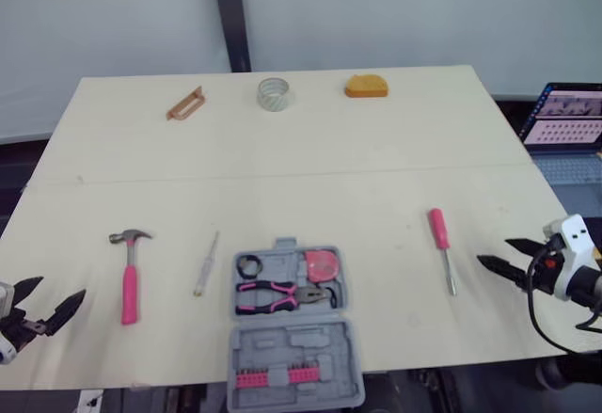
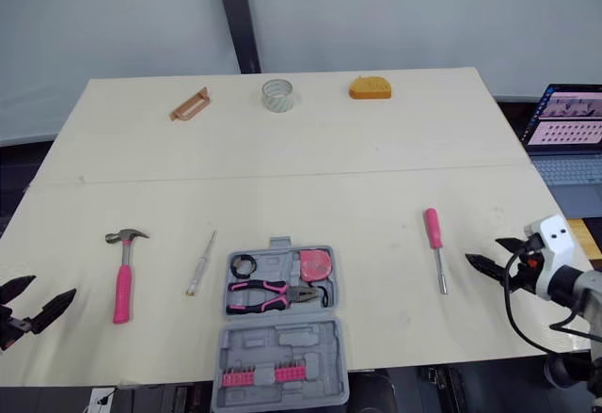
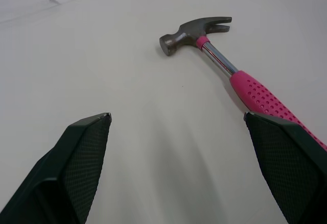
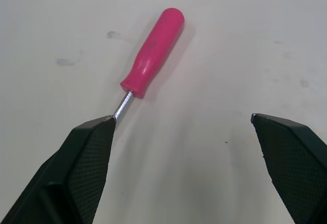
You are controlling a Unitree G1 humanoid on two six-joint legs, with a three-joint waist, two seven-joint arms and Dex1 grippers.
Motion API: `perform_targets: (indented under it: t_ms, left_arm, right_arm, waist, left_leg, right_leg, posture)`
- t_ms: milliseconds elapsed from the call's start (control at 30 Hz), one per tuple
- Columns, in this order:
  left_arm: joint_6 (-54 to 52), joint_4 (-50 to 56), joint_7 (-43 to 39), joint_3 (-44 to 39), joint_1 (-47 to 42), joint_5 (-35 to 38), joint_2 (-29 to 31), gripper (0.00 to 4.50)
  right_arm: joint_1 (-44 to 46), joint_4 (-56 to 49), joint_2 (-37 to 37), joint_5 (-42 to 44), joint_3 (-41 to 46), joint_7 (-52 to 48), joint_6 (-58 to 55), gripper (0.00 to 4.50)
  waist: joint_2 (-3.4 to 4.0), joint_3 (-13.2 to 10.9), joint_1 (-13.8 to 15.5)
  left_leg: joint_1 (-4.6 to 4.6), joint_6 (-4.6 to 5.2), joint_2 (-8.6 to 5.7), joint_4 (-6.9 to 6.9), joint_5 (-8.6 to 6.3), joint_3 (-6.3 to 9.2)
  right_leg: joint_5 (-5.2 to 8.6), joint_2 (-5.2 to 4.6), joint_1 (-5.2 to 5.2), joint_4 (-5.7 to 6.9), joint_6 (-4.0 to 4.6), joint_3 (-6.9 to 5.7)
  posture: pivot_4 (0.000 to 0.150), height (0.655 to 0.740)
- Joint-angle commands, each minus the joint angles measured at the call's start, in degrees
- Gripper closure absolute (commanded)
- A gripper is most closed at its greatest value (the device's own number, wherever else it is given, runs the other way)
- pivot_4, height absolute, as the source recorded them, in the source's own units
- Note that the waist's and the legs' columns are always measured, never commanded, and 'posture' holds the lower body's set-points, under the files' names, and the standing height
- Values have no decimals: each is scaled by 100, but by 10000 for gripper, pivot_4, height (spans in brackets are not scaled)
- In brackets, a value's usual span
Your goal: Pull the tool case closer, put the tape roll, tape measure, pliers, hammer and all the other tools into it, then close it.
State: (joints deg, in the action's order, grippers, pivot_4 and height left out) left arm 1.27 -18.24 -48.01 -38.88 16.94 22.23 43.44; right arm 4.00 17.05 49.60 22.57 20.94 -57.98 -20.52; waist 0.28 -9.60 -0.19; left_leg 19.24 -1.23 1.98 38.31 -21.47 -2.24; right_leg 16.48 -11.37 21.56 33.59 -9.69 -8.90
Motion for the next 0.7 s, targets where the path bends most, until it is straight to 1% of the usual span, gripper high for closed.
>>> perform_targets:
  t_ms: [33, 133, 333, 467, 600, 667, 700]
  left_arm:
    - [-280, 913, -14, 130, 154, 156, -50, 0]
    - [-642, 1610, -119, 420, 213, 215, -25, 0]
    - [-1289, 2664, -336, 1221, 198, 173, 59, 0]
    - [-1503, 3327, -539, 2275, 31, -152, 170, 0]
    - [-1403, 3410, -633, 2906, -124, -484, 205, 0]
    - [-1384, 3436, -628, 3133, -182, -579, 156, 5274]
    - [-1376, 3432, -617, 3219, -208, -632, 142, 8837]
  right_arm:
    - [-113, -874, 31, 367, 67, -169, -334, 215]
    - [-122, -1671, 55, 565, -239, -310, -710, 215]
    - [53, -2538, 34, 715, -866, -512, -1014, 215]
    - [184, -3270, 26, 467, -1804, -647, -1009, 215]
    - [249, -3657, -7, 134, -2545, -606, -932, 215]
    - [255, -3672, -51, -68, -2859, -600, -814, 5170]
    - [252, -3664, -69, -134, -2972, -612, -762, 9036]
  waist:
    - [0, 0, 5]
    - [0, -1, 6]
    - [0, -1, 11]
    - [0, -1, 13]
    - [-1, -2, 20]
    - [-1, -2, 20]
    - [-1, -2, 23]
  left_leg:
    - [0, 0, 0, 1, 0, 1]
    - [-1, 0, 1, 5, 0, 2]
    - [1, 0, 2, 5, 0, 2]
    - [1, -1, 2, 9, 0, 2]
    - [4, -1, 1, 11, 0, 3]
    - [4, -1, 1, 11, 0, 5]
    - [5, -1, 1, 12, 0, 4]
  right_leg:
    - [0, 0, 0, 1, 0, 0]
    - [-1, 0, -1, 5, 1, 1]
    - [-1, 0, -1, 2, 1, 1]
    - [-1, 1, -1, 4, 2, 1]
    - [-1, 1, -1, 2, 2, 0]
    - [-1, 1, -1, 2, 2, -1]
    - [-1, 1, -1, 1, 2, -1]
  posture:
    - [1500, 7400]
    - [1500, 7400]
    - [1500, 7400]
    - [1500, 7400]
    - [1500, 7400]
    - [1500, 7400]
    - [1500, 7400]
